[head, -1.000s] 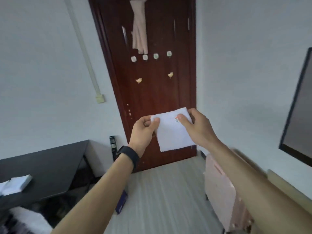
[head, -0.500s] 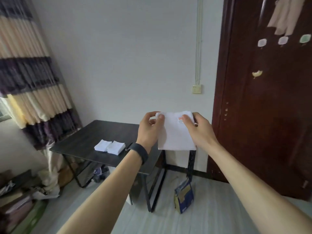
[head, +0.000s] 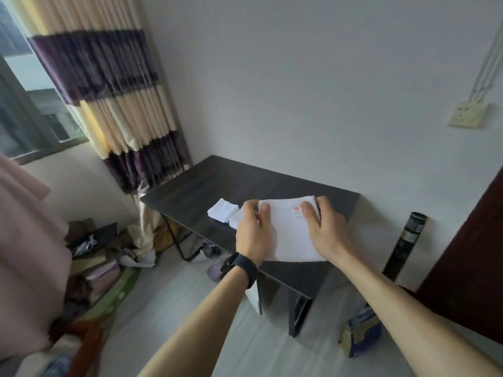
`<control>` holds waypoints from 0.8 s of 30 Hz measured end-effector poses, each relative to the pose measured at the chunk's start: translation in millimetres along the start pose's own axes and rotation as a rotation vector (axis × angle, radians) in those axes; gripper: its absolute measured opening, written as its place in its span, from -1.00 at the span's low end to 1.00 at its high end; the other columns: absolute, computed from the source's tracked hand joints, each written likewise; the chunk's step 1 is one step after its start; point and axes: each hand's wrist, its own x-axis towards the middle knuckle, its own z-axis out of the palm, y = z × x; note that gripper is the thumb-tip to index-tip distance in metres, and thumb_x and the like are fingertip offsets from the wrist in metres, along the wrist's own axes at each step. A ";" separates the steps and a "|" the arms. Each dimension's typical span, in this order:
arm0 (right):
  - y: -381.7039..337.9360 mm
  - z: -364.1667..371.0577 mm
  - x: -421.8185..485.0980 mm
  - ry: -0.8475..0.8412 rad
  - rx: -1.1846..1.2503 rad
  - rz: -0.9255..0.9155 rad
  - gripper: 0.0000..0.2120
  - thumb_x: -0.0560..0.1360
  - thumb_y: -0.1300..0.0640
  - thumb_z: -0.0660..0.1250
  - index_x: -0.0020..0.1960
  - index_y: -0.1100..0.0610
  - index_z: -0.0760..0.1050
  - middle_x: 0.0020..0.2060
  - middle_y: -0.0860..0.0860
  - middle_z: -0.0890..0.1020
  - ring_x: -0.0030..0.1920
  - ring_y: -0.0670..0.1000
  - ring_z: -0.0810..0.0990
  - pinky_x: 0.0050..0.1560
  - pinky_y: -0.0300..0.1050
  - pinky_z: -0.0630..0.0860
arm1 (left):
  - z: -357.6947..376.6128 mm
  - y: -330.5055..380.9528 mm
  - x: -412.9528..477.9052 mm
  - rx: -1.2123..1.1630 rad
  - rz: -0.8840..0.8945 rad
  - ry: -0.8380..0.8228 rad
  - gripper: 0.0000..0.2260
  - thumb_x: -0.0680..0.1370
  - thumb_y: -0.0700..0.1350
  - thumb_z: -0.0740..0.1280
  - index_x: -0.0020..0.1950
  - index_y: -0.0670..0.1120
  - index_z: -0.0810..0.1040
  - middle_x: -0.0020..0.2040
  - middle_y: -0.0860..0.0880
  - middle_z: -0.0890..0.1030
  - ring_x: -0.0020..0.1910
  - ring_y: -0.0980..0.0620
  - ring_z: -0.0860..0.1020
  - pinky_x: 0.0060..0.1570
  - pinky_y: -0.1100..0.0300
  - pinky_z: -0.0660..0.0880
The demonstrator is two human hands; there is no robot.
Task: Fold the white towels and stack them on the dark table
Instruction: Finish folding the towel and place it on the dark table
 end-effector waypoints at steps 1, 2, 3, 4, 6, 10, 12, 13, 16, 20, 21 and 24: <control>5.2 18.2 13.7 -0.026 -0.014 0.018 -0.68 0.63 -0.16 0.11 -0.03 0.10 0.34 -0.25 -0.06 0.56 -0.29 -0.10 0.56 -0.41 -0.20 0.42 | 0.5 -15.4 17.0 0.007 -0.026 0.005 -0.79 0.65 0.11 0.12 0.15 0.01 0.40 -0.13 0.10 0.54 -0.18 0.14 0.53 -0.12 0.10 0.48; 10.5 35.5 27.2 -0.055 -0.017 0.037 -0.67 0.64 -0.16 0.10 -0.01 0.11 0.34 -0.24 -0.06 0.56 -0.28 -0.10 0.56 -0.44 -0.25 0.42 | 0.2 -29.4 33.9 0.014 -0.048 0.005 -0.79 0.65 0.11 0.12 0.13 0.01 0.40 -0.14 0.10 0.54 -0.19 0.13 0.53 -0.14 0.11 0.47; 13.8 50.4 38.6 -0.080 -0.011 0.060 -0.68 0.64 -0.16 0.09 0.01 0.11 0.34 -0.22 -0.06 0.55 -0.27 -0.10 0.57 -0.46 -0.29 0.42 | -0.9 -41.8 49.4 0.015 -0.065 0.001 -0.80 0.65 0.11 0.12 0.11 0.02 0.40 -0.14 0.09 0.55 -0.20 0.12 0.53 -0.16 0.11 0.47; 18.5 69.9 53.2 -0.099 0.003 0.083 -0.68 0.65 -0.16 0.08 0.01 0.11 0.34 -0.21 -0.06 0.55 -0.26 -0.09 0.58 -0.46 -0.29 0.43 | -2.4 -57.6 69.3 0.013 -0.078 -0.005 -0.81 0.65 0.11 0.12 0.10 0.03 0.41 -0.13 0.08 0.55 -0.20 0.10 0.54 -0.16 0.10 0.48; 26.3 108.9 79.4 -0.112 0.024 0.135 -0.68 0.65 -0.15 0.07 0.01 0.11 0.34 -0.20 -0.03 0.56 -0.26 -0.08 0.59 -0.45 -0.30 0.44 | -7.6 -88.8 107.7 -0.001 -0.111 -0.027 -0.80 0.64 0.12 0.15 0.07 0.02 0.42 -0.12 0.04 0.57 -0.19 0.05 0.54 -0.15 0.09 0.48; 35.9 185.3 125.8 -0.113 0.074 0.276 -0.67 0.66 -0.13 0.06 0.03 0.13 0.38 -0.15 0.01 0.57 -0.20 -0.08 0.58 -0.34 -0.22 0.48 | -24.5 -145.5 182.9 -0.041 -0.238 -0.098 -0.78 0.60 0.16 0.20 0.02 0.02 0.43 -0.13 0.01 0.58 -0.19 0.03 0.53 -0.18 0.12 0.47; 38.5 222.6 150.9 -0.120 0.090 0.337 -0.69 0.67 -0.11 0.06 0.04 0.12 0.38 -0.14 -0.03 0.55 -0.18 -0.12 0.56 -0.35 -0.25 0.45 | -33.2 -170.7 220.2 -0.046 -0.313 -0.144 -0.76 0.59 0.17 0.23 0.02 0.01 0.45 -0.11 0.02 0.58 -0.17 0.06 0.53 -0.14 0.13 0.49; 39.2 237.1 159.9 -0.130 0.092 0.362 -0.70 0.67 -0.11 0.05 0.03 0.10 0.38 -0.15 -0.04 0.54 -0.18 -0.12 0.55 -0.35 -0.26 0.42 | -36.7 -181.7 233.9 -0.035 -0.349 -0.164 -0.75 0.58 0.17 0.24 0.02 0.00 0.46 -0.10 0.04 0.58 -0.16 0.09 0.53 -0.15 0.16 0.48; 48.6 287.9 191.5 -0.171 0.089 0.438 -0.68 0.66 -0.12 0.06 -0.07 0.10 0.36 -0.17 0.02 0.54 -0.22 -0.10 0.52 -0.33 -0.23 0.39 | -45.8 -221.3 276.3 -0.021 -0.439 -0.227 -0.68 0.57 0.20 0.24 -0.01 -0.06 0.51 -0.09 0.07 0.59 -0.16 0.10 0.53 -0.21 0.21 0.44; 66.7 348.3 235.1 -0.227 0.095 0.537 -0.65 0.64 -0.14 0.10 -0.10 0.14 0.36 -0.16 0.07 0.56 -0.24 -0.03 0.51 -0.32 -0.15 0.40 | -53.6 -272.1 339.5 0.060 -0.517 -0.274 -0.60 0.53 0.27 0.25 -0.17 -0.08 0.51 -0.23 0.09 0.54 -0.26 0.10 0.50 -0.25 0.20 0.43; 72.6 364.5 246.5 -0.250 0.090 0.559 -0.65 0.64 -0.14 0.10 -0.09 0.13 0.36 -0.17 0.07 0.55 -0.25 -0.03 0.50 -0.33 -0.15 0.39 | -53.8 -285.9 358.3 0.088 -0.527 -0.280 -0.58 0.51 0.29 0.25 -0.17 -0.08 0.51 -0.24 0.08 0.55 -0.26 0.08 0.50 -0.25 0.19 0.44; 89.9 409.2 277.9 -0.294 0.109 0.604 -0.68 0.63 -0.11 0.12 -0.11 0.13 0.33 -0.22 0.05 0.53 -0.28 -0.04 0.46 -0.32 -0.16 0.38 | -52.7 -318.8 413.8 0.157 -0.534 -0.285 -0.60 0.52 0.27 0.26 -0.13 -0.08 0.55 -0.20 0.09 0.59 -0.20 0.07 0.54 -0.21 0.17 0.47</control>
